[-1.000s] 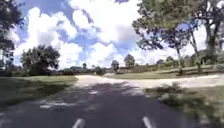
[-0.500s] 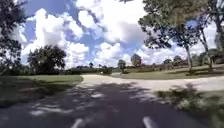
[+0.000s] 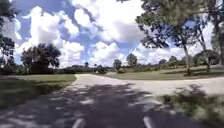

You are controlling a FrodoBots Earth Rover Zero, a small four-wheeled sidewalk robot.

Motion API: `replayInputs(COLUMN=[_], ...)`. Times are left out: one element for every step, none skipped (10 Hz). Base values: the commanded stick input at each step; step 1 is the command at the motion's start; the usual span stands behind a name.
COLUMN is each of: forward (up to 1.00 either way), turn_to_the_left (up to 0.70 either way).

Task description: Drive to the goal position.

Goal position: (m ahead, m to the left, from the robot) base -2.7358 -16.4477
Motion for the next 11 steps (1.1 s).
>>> replayInputs(forward=[0.7,0.7,0.7,0.7,0.7,0.7,0.7,0.7,0.7,0.7,0.7], turn_to_the_left=[0.0,0.0,0.0,0.0,0.0,0.0,0.0,0.0,0.0,0.0,0.0])
